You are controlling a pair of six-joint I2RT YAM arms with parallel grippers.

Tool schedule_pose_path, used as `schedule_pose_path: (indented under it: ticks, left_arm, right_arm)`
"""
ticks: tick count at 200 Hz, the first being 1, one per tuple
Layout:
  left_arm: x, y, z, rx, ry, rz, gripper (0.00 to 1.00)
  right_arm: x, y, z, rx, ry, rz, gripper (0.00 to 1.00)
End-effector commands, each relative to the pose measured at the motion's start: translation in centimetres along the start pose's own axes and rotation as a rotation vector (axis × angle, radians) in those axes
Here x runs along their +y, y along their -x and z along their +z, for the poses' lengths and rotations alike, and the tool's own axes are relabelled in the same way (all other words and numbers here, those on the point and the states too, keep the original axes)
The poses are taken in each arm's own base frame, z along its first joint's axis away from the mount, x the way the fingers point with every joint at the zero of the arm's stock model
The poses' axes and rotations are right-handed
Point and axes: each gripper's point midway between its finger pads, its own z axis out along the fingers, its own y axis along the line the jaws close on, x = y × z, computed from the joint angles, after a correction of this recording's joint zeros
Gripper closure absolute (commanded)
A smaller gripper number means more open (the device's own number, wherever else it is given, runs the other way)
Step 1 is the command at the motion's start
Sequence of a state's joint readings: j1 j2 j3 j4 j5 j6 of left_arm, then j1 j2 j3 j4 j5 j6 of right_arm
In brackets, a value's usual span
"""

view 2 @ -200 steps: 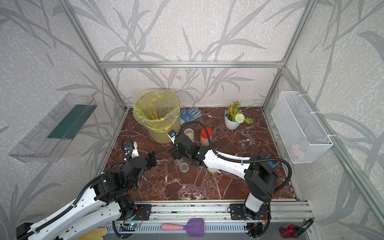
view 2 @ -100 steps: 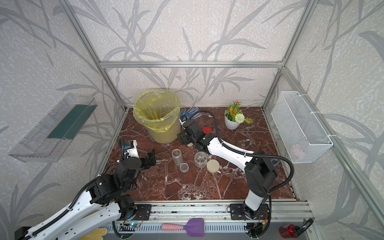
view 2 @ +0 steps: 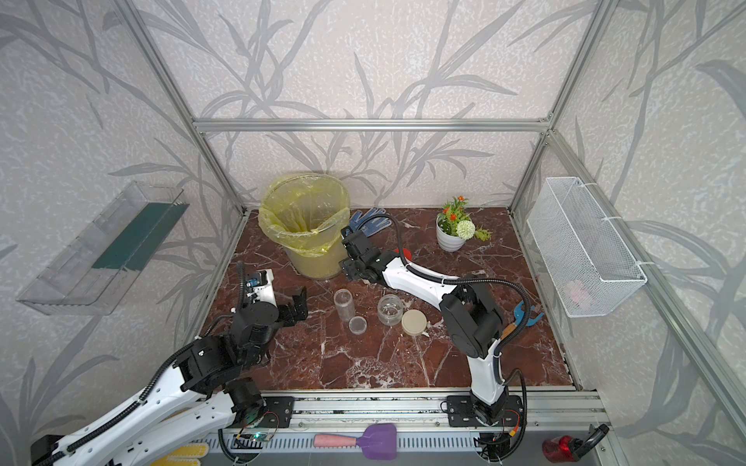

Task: Empty expired oatmeal from jars
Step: Pick up the jar from the center of the board.

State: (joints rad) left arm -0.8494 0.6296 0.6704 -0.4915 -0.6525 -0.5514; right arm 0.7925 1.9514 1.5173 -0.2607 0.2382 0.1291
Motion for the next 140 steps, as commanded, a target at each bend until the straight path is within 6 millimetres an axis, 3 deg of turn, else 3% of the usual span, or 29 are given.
schedule_pose_path:
  ticks: [1,26,55,140]
  left_arm:
    - [0.3,-0.1,0.1,-0.010,0.012,0.023,0.01]
    - [0.3,-0.2,0.1,-0.009,0.013,0.027,0.01]
    - [0.2,-0.4,0.3,-0.011,0.013,0.021,0.01]
    - [-0.2,-0.5,0.6,0.004,0.004,0.038,0.01]
  right_arm:
    - [-1.1,-0.2,-0.1,0.019,-0.049,-0.007,0.16]
    - [-1.8,0.8,-1.3,-0.026,-0.060,-0.007,0.16]
    - [-2.2,1.1,-1.4,-0.021,-0.057,-0.019,0.16]
    - [-3.4,0.0,0.8,0.025,-0.053,0.027,0.16]
